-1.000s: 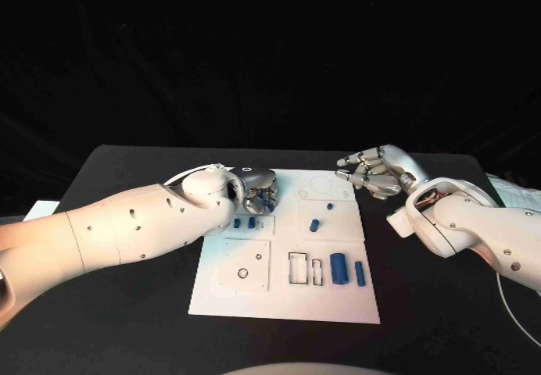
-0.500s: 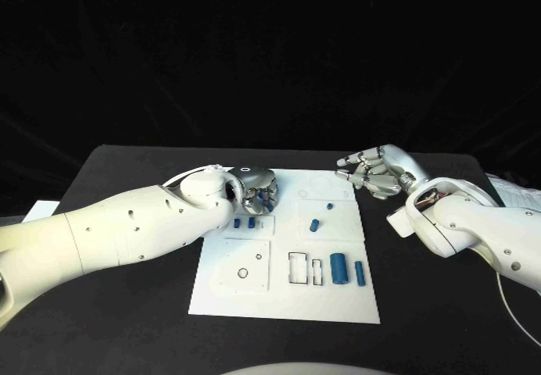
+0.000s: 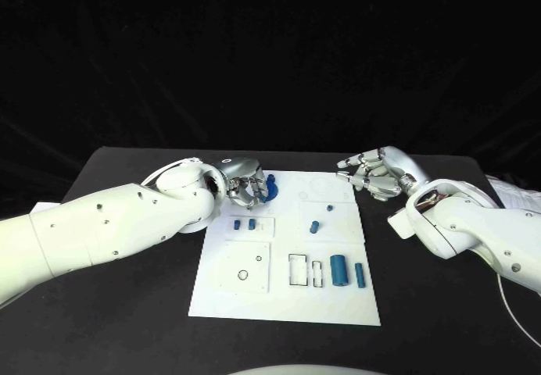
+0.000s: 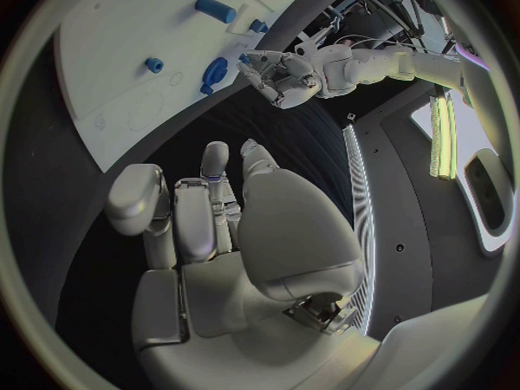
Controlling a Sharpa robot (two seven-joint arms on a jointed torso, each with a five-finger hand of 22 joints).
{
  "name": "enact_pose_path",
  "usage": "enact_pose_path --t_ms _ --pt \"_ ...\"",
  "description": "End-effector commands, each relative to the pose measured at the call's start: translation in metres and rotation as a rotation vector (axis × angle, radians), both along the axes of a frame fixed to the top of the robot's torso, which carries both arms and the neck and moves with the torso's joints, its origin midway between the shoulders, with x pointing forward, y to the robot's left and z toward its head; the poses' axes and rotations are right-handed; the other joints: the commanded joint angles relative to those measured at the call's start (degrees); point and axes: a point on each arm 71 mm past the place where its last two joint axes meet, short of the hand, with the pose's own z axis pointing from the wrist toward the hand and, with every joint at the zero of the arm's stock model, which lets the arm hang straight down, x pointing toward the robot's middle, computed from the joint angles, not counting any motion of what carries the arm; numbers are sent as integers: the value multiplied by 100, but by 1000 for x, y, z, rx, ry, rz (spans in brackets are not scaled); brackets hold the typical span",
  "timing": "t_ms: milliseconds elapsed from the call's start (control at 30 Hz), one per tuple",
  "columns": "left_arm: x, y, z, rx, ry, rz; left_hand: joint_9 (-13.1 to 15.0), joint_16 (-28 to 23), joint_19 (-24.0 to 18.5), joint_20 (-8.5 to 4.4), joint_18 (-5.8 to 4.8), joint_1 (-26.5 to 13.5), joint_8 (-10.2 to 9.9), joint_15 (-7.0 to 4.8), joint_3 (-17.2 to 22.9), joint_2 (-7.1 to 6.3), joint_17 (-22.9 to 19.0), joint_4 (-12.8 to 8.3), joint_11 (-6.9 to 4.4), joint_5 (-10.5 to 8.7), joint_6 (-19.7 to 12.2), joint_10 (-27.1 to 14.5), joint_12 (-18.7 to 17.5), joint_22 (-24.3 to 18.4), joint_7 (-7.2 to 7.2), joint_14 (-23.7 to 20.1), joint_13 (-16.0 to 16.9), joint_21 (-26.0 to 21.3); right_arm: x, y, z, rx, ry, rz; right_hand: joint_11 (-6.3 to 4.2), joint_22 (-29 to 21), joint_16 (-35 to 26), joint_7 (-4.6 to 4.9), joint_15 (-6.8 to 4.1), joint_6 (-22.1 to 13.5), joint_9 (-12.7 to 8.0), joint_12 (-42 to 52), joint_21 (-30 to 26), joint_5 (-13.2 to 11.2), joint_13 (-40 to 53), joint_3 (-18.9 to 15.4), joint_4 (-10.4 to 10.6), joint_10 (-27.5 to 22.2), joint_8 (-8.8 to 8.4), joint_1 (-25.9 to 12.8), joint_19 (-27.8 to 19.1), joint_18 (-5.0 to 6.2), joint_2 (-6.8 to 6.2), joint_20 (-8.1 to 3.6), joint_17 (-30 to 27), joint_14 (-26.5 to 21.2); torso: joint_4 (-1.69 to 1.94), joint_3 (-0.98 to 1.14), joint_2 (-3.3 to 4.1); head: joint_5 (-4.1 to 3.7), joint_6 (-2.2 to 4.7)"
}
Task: Assemble the parts on the task board
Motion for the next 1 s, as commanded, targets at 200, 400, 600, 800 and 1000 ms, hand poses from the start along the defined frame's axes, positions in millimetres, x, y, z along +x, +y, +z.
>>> enact_pose_path --t_ms 200,400,600,800,1000 --pt "1 20 2 -52 86 64 -3 -4 71 -21 -105 -64 -33 -25 -52 12 -9 0 4 -17 44 55 -25 15 -2 203 8 22 0 0 -1 -3 5 11 5 2 -18 22 -29 -4 -6 -17 -18 30 -5 -30 11 -17 -17 58 -17 33 6 -9 0 181 7 -10 5 10 14" --pt "1 28 0 -37 110 79 -4 -6 75 -21 -108 -67 -33 -26 -53 13 -15 0 2 -16 50 61 -30 30 -5 202 9 41 0 0 -1 -3 5 10 5 2 -18 22 -29 -4 -6 -17 -18 30 -5 -30 11 -17 -17 58 -17 33 6 -9 0 181 0 -8 6 26 6" --pt "0 32 -3 -26 143 88 -6 -11 76 -21 -110 -85 -36 -27 -60 13 -27 4 2 -18 57 68 -41 39 -8 200 10 51 0 0 -1 -3 6 11 5 2 -18 22 -29 -4 -6 -17 -18 30 -5 -30 11 -17 -17 58 -17 33 6 -9 0 181 -11 -4 9 34 -1" --pt "1 33 -6 -17 158 92 -7 -15 75 -21 -109 -91 -39 -27 -62 11 -36 5 1 -18 57 69 -46 39 -9 198 10 50 0 -1 -2 -3 6 10 5 2 -18 22 -29 -4 -6 -17 -18 30 -5 -30 11 -17 -17 58 -17 33 6 -9 0 181 -5 -7 14 36 -6" --pt "1 31 -10 -1 157 88 -11 -17 78 -21 -113 -98 -45 -27 -66 9 -41 5 2 -18 54 67 -57 55 -8 197 10 71 0 -1 -2 -4 7 9 5 2 -18 22 -29 -4 -6 -17 -18 30 -5 -30 11 -17 -17 58 -17 33 6 -9 0 181 -12 -5 14 52 -17"
